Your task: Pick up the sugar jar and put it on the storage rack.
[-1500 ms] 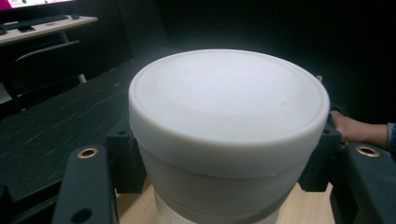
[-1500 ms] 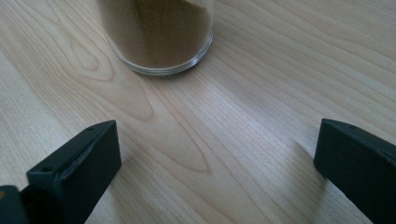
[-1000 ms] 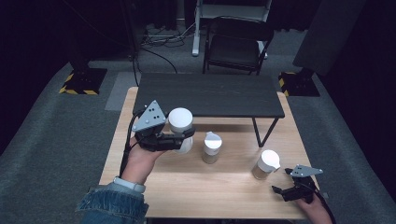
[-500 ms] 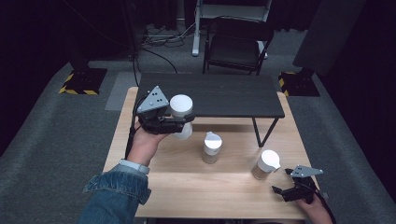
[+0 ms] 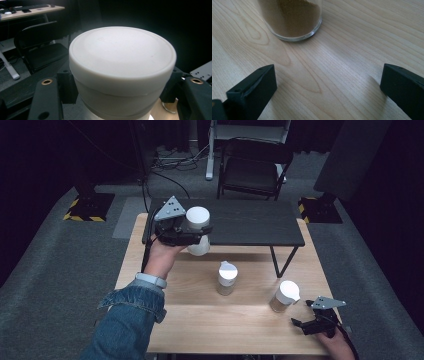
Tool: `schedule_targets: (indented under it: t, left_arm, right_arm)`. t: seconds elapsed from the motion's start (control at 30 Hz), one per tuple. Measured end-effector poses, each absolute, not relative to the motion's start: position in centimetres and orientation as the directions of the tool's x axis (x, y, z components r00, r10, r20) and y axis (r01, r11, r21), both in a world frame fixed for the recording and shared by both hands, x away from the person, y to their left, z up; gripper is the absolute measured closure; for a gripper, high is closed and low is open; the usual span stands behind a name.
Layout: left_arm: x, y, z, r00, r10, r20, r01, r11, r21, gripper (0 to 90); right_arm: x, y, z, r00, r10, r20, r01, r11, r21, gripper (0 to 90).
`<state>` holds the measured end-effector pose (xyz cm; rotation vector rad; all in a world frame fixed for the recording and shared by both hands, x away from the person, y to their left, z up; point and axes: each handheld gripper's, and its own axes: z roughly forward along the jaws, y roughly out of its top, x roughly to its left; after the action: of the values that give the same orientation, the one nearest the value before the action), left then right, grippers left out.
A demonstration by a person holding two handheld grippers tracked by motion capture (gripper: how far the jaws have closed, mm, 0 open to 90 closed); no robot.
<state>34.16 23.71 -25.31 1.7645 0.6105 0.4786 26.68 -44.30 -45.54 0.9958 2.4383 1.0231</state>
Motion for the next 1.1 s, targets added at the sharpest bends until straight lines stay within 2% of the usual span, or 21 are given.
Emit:
schedule_targets:
  t: [1.1]
  left_arm:
    - [38.4,22.0,-25.5,0.684,0.73,0.001,0.197,-0.186,0.963,33.9]
  right_arm:
    - [26.7,-44.3,-45.5,-0.708,0.706,-0.019,0.481,0.502,0.719,0.5]
